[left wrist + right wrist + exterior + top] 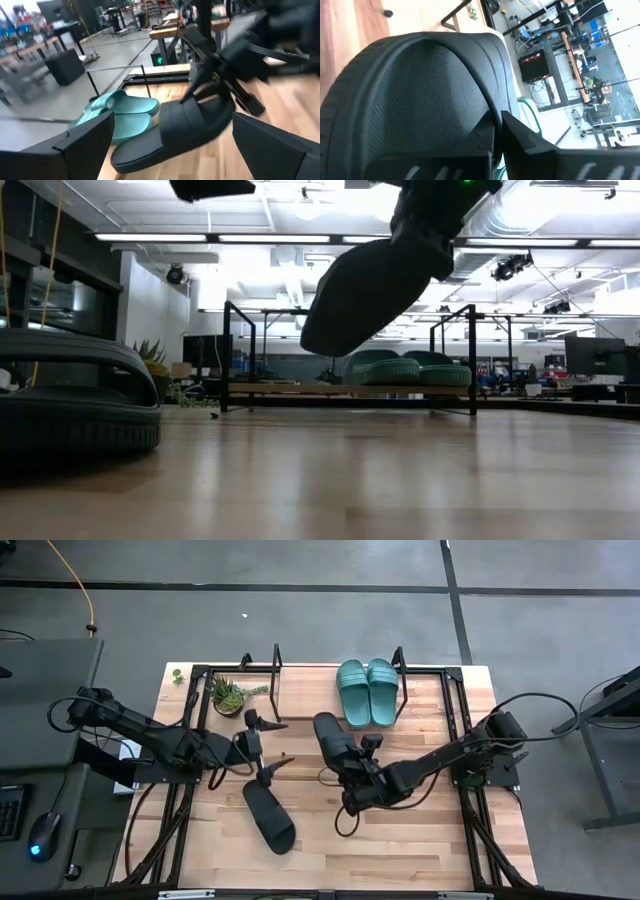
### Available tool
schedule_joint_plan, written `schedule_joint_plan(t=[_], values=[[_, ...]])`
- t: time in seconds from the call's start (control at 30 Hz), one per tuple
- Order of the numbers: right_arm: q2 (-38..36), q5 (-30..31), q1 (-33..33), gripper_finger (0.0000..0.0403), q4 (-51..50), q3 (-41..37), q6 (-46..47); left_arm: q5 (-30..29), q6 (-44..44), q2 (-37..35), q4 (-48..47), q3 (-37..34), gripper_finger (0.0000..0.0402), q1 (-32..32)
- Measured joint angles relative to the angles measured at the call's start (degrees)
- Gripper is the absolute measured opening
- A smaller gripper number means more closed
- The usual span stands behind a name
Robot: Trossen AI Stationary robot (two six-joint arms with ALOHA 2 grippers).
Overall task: Pick and place slides into the shelf
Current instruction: Put the right black slide on the shelf
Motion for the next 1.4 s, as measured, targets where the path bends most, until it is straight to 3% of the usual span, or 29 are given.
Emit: schedule_joint_plan(t=[0.17, 0.43, 1.03, 1.4], values=[[-0.06, -5.13, -2.01, 0.0, 0.22, -0.02, -0.06, -3.22, 10.02, 5.05, -0.35, 1.77, 0.0381, -3.26], [-0.14, -7.66, -2.24, 0.0, 0.76, 1.56, -0.26, -3.91, 23.6, 14.95, 0.24, 5.26, 0.0381, -5.11], [-0.32, -7.36, -1.71, 0.0, 1.35, 5.66, -2.77, -1.37, 27.91, 31.12, -1.44, 19.57, 0.0381, -5.06], [-0.32, -7.94, -1.71, 0.0, 1.5, 5.68, -2.69, -5.24, 31.26, 34.66, -2.14, 21.57, 0.0363, -5.04]])
